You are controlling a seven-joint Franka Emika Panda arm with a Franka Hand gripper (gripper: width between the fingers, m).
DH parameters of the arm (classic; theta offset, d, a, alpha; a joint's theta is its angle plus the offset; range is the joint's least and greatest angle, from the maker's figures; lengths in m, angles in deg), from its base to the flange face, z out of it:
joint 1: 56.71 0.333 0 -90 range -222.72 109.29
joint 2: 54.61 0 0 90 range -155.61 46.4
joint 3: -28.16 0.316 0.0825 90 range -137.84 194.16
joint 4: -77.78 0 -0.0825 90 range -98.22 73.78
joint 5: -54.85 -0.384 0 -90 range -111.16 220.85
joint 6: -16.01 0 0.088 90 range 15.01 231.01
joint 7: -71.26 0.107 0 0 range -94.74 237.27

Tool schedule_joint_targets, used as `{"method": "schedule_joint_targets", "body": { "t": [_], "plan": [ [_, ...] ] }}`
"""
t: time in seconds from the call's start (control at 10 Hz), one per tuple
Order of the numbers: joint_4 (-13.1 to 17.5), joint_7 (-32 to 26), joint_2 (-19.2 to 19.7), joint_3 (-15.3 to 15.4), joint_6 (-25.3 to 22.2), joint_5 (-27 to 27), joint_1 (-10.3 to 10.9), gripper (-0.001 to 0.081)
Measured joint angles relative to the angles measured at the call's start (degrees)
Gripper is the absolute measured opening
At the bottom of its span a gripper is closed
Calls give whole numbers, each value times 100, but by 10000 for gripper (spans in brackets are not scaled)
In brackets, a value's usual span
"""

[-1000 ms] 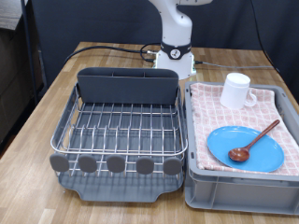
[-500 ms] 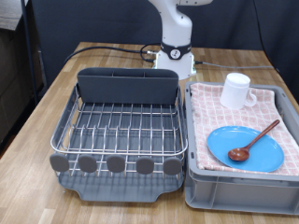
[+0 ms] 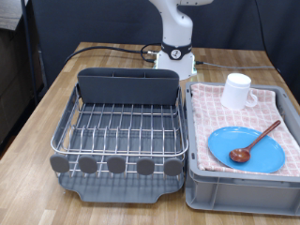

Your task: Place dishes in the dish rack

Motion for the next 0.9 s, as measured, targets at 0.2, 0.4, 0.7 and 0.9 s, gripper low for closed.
{"method": "schedule_joint_targets", "body": {
  "t": [0.2,0.4,0.7,0.9],
  "plan": [
    [-4,-15,19,42,-8,204,0,802],
    [-37,141,197,310,95,803,3,802],
    [-214,1123,588,702,534,1748,3,802],
    [-490,1635,856,815,1104,2125,3,802]
  ]
}}
